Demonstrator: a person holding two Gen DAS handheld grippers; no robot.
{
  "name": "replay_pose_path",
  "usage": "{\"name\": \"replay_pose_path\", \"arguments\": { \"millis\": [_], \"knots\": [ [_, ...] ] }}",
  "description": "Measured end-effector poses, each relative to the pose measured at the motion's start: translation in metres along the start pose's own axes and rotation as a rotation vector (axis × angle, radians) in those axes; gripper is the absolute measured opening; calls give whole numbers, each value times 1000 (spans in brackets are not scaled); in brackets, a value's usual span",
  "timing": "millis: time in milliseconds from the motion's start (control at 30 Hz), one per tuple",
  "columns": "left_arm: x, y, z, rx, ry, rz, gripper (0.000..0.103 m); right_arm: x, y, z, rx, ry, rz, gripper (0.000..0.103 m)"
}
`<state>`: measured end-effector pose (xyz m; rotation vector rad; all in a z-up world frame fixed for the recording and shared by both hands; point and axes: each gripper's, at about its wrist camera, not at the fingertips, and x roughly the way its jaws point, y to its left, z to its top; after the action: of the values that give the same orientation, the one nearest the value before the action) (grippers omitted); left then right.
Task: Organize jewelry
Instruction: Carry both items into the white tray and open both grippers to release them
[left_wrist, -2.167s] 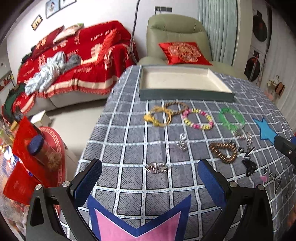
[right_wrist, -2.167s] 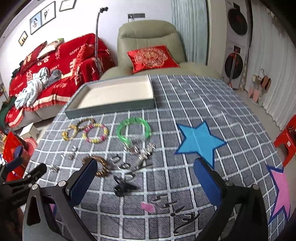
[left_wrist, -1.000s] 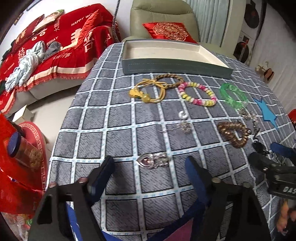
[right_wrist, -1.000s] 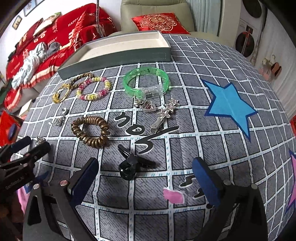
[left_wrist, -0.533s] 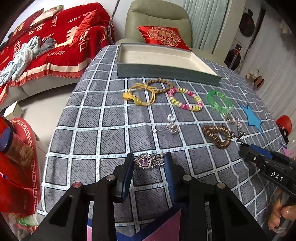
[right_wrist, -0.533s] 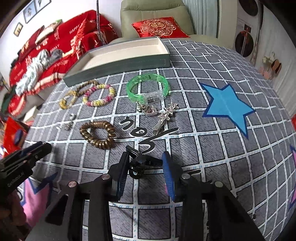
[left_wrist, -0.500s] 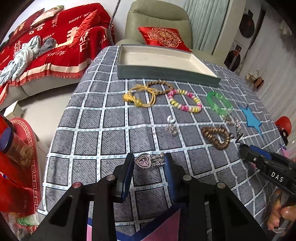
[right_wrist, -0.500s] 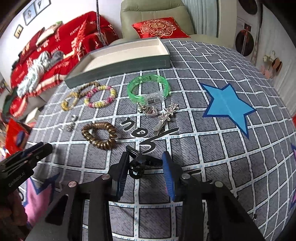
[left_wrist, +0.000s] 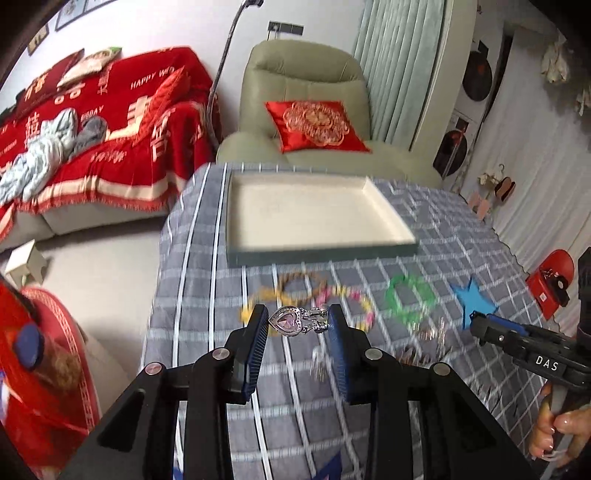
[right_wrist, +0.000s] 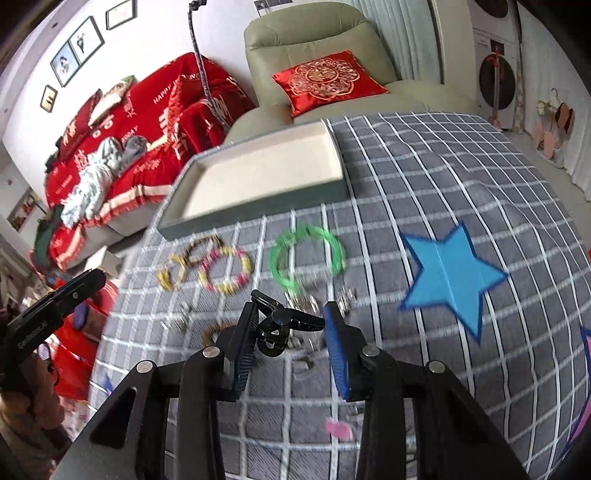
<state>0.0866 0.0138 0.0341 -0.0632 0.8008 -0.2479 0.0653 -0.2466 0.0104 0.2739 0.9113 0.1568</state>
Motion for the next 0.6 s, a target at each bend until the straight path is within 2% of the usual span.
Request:
{"name": "replay_pose_path", "arguments": {
  "millis": [133, 267, 367, 467, 600],
  "knots": [
    [4, -6, 42, 31, -47, 16, 49, 4, 3, 45, -14, 4, 15, 39],
    [24, -1, 89, 5, -38, -8, 49, 19, 6, 96, -4, 45, 44, 40],
    [43, 3, 124, -6, -46, 3, 49, 36, 14, 130, -31, 65, 41, 40],
    [67, 7, 149, -24, -40, 0, 49, 61, 19, 157, -35, 82, 55, 39],
    [106, 10, 158, -13, -18, 44, 49, 104, 22, 178, -39, 97, 46, 39]
  ]
}}
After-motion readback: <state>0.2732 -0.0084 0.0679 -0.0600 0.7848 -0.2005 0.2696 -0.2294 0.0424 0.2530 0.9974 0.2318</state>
